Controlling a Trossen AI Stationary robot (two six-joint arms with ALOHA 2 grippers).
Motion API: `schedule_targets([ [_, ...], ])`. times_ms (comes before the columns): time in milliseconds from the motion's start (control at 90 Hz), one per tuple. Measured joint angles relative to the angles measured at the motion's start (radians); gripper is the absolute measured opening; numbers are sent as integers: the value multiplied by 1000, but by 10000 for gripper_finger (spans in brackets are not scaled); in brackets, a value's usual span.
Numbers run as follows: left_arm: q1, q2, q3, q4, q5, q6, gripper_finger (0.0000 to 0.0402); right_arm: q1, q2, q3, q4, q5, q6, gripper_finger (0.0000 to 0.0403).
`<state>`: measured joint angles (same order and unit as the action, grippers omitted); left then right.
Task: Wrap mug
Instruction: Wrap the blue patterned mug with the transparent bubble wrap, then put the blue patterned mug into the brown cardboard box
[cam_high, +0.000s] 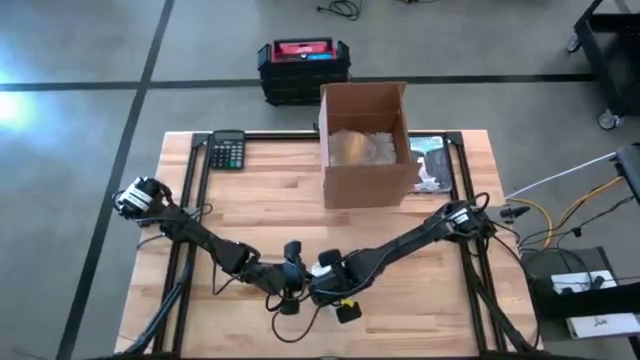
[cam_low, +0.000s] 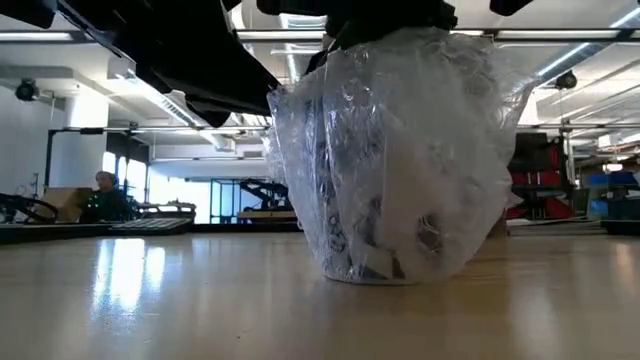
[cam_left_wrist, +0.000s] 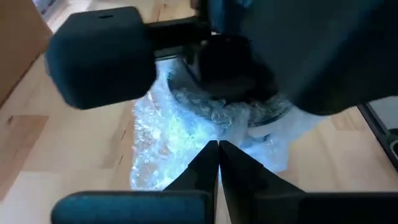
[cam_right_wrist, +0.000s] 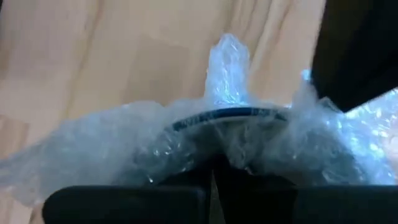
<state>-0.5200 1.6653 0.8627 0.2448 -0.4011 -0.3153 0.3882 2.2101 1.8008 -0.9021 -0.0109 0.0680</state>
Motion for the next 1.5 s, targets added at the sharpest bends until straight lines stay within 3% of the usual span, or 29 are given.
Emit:
schedule_targets([
  [144,0,0,0,0,1,0,0,-1,-19,18,-31,6,12,2],
  [556,0,0,7,-1,2,4,0,34,-105,232,-277,-7,77,2],
  [822,-1,0,8,-1,14,4,0,36,-101,306,-273,-34,160,7],
  [967,-2,-1,8,-1,47,3,0,73,-98,296,-240,-31,158,53],
  [1267,-2,-1,8,-1,53,1,0,122,-69,199,-189,142,160,202],
  [1378,-2,-1,8,-1,53,0,0,117,-41,160,-170,130,161,225],
  [1500,-2,-1,8,0,55,0,0,114,-17,106,-151,147,161,222],
])
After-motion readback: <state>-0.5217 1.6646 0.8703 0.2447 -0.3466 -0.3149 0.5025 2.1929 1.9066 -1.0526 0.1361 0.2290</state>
